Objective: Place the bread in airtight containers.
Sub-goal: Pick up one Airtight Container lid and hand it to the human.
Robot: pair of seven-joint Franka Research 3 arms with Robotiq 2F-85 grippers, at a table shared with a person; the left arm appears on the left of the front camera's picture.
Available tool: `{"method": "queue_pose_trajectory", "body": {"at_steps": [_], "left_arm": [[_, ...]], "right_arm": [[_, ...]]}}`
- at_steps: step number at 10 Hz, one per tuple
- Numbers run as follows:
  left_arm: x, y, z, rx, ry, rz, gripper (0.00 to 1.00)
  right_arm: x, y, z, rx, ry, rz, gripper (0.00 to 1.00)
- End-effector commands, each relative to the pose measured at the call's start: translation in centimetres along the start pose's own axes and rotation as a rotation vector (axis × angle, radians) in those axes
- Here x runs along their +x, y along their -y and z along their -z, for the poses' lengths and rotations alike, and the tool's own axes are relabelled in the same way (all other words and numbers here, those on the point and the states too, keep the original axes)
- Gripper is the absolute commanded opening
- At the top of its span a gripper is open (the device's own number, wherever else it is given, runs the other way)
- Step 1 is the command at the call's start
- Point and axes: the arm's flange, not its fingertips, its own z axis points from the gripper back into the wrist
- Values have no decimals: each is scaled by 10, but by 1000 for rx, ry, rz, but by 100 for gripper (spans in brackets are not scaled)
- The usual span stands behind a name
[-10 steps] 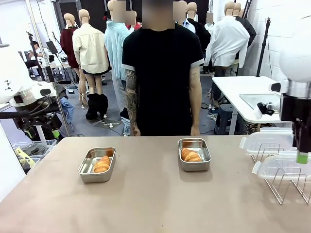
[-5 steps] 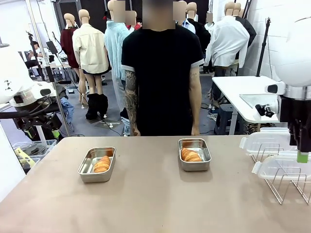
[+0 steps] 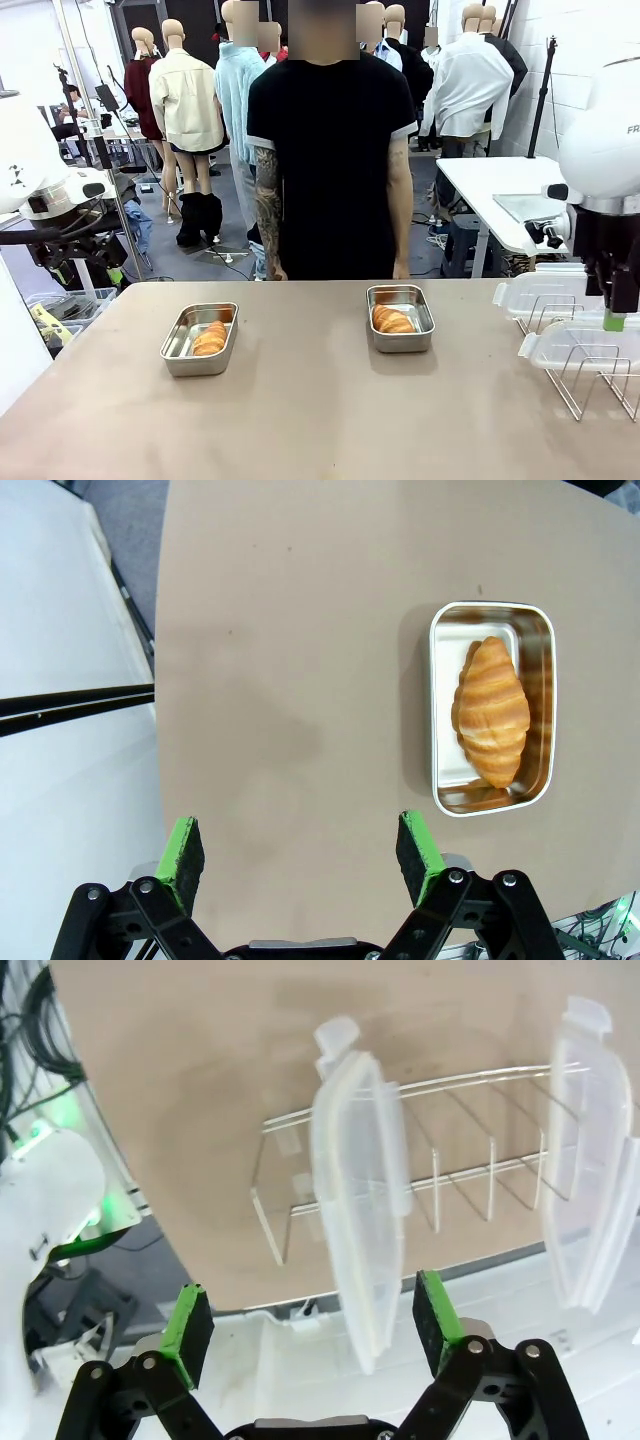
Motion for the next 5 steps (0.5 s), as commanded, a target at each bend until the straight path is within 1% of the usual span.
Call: {"method": "queue_pose_trajectory", "body": {"at_steps": [1, 3, 5], "left_arm": [[-2, 0, 0, 8, 0, -16, 100], [-2, 0, 0, 8, 0, -16, 100], [-2, 0, 0, 8, 0, -16, 100]], "right_arm": [[5, 17, 19, 32, 3, -32, 100], [12, 29, 35, 64, 1, -18, 100], [20, 42, 47, 79, -21, 0, 100]]}}
